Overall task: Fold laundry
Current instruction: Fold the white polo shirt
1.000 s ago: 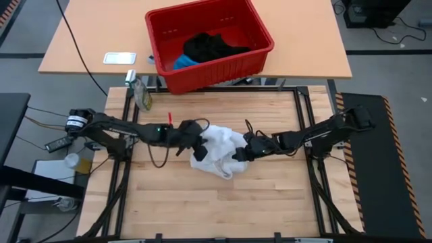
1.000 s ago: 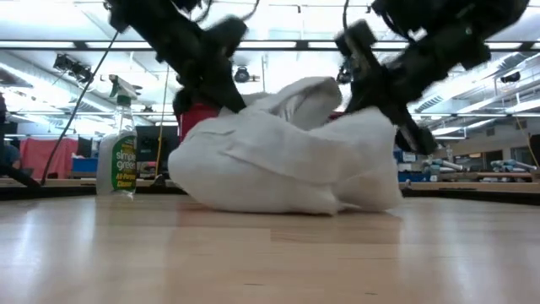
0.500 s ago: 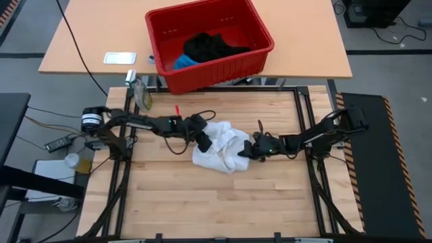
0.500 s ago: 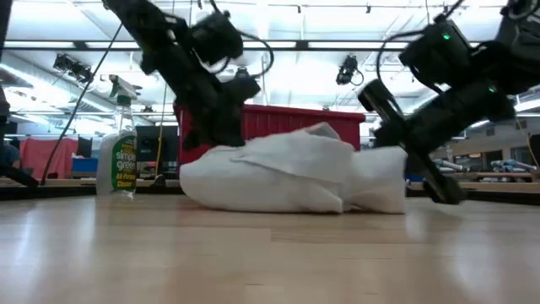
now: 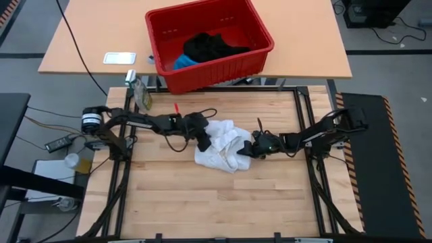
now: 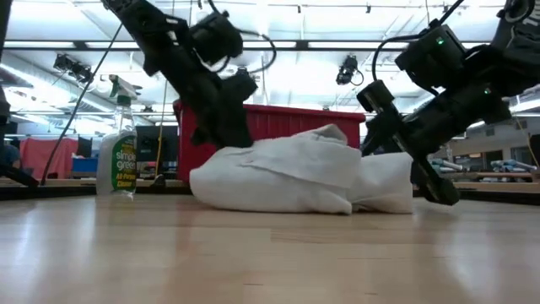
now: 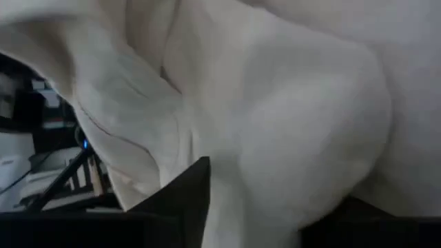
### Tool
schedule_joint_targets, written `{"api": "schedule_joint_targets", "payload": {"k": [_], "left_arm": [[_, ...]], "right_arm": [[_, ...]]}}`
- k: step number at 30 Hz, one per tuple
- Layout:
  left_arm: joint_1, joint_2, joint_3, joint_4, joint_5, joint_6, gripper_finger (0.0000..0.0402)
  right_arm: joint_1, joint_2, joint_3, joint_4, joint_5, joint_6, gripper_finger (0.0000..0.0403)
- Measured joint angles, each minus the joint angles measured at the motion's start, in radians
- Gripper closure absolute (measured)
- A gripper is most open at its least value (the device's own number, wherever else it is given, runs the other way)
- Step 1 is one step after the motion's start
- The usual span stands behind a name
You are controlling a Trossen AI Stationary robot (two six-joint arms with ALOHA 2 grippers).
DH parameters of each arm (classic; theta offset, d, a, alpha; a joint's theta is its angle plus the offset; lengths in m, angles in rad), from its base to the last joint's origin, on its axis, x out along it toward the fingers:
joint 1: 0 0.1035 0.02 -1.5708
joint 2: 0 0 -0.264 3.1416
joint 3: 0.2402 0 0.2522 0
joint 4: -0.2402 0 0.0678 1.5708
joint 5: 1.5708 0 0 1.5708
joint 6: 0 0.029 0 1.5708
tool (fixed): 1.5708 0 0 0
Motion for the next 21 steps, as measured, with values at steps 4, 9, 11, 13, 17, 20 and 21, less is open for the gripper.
{"api": "schedule_joint_targets", "payload": {"k": [4,9,11,13,17,20,21], "left_arm": [[0.005,-0.062,0.000,-0.014,0.000,0.132,0.0224],[0.021,-0.088,0.001,0.007,0.042,0.229,0.0211],[0.032,-0.095,-0.001,-0.011,0.078,0.212,0.0210],[0.033,-0.120,-0.001,-0.007,0.125,0.195,0.0210],[0.009,-0.186,0.001,-0.013,0.126,0.203,0.0210],[0.001,-0.213,0.001,0.022,0.129,0.177,0.0210],[-0.006,-0.216,0.008,0.026,0.147,0.155,0.0210]], "right_arm": [[0.010,-0.040,0.009,-0.093,-0.017,0.018,0.0221],[0.022,-0.133,0.028,-0.281,-0.017,0.022,0.0222],[0.027,-0.181,0.039,-0.351,-0.015,0.007,0.0223],[0.029,-0.236,0.051,-0.444,-0.011,-0.015,0.0223],[0.029,-0.338,0.087,-0.669,0.018,-0.061,0.0223],[0.023,-0.403,0.102,-0.779,0.030,-0.070,0.0223],[0.024,-0.421,0.111,-0.786,0.056,-0.087,0.0223]]}}
